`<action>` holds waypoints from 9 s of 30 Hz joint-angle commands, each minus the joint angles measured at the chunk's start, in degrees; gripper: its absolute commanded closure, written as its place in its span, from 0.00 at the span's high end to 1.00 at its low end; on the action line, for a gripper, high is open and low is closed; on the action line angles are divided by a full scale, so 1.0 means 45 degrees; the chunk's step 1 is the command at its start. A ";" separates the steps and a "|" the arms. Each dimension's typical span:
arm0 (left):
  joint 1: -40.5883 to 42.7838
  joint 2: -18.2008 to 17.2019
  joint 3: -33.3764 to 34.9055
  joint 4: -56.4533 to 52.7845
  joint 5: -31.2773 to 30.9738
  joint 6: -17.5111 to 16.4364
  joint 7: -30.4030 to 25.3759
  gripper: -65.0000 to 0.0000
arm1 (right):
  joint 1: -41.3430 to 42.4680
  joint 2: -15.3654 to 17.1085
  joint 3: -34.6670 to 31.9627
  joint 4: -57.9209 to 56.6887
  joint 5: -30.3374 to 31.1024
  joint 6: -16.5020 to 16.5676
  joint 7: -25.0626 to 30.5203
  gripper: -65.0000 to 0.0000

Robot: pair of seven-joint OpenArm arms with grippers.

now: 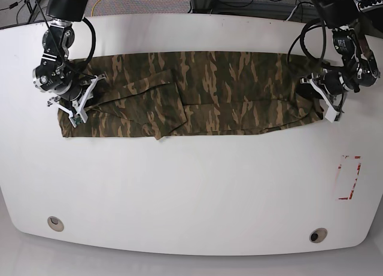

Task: Fold the T-shirt properly
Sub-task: 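Pull the folded strip with both grippers away from the table edge, then release the strip end and move the left gripper toward the strip's middle, then grasp the strip's end with the left gripper and fold it toward the middle, then reposition the right gripper onto the strip's other end and grasp it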

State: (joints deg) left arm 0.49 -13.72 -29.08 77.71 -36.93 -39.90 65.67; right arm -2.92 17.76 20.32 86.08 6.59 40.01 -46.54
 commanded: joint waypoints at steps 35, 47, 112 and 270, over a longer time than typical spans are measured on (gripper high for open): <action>-0.0217 0.2843 0.5769 0.5285 0.0030 -0.0022 0.0010 0.07 | 0.0111 0.0146 0.0047 0.0182 0.0069 -0.0002 0.0057 0.18; -0.0353 0.4093 0.5808 0.3956 0.0030 0.0007 -0.0049 0.07 | 0.0111 -0.0108 0.0047 0.0182 0.0050 -0.0002 0.0057 0.18; -0.1506 0.2139 0.6120 0.1241 -0.3545 -0.0022 0.1788 0.54 | -0.0162 -0.0713 0.0027 0.0553 0.0050 -0.0002 0.0057 0.18; -0.1448 0.0752 0.4812 -0.0869 0.2082 -0.0022 -0.1045 0.19 | 0.0912 -0.2042 0.7822 -0.1225 0.7551 -0.0002 -0.5745 0.99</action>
State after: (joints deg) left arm -6.04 -9.89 -7.40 73.91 -31.70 -40.82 57.58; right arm 1.19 9.34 56.75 79.53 40.42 39.90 -71.99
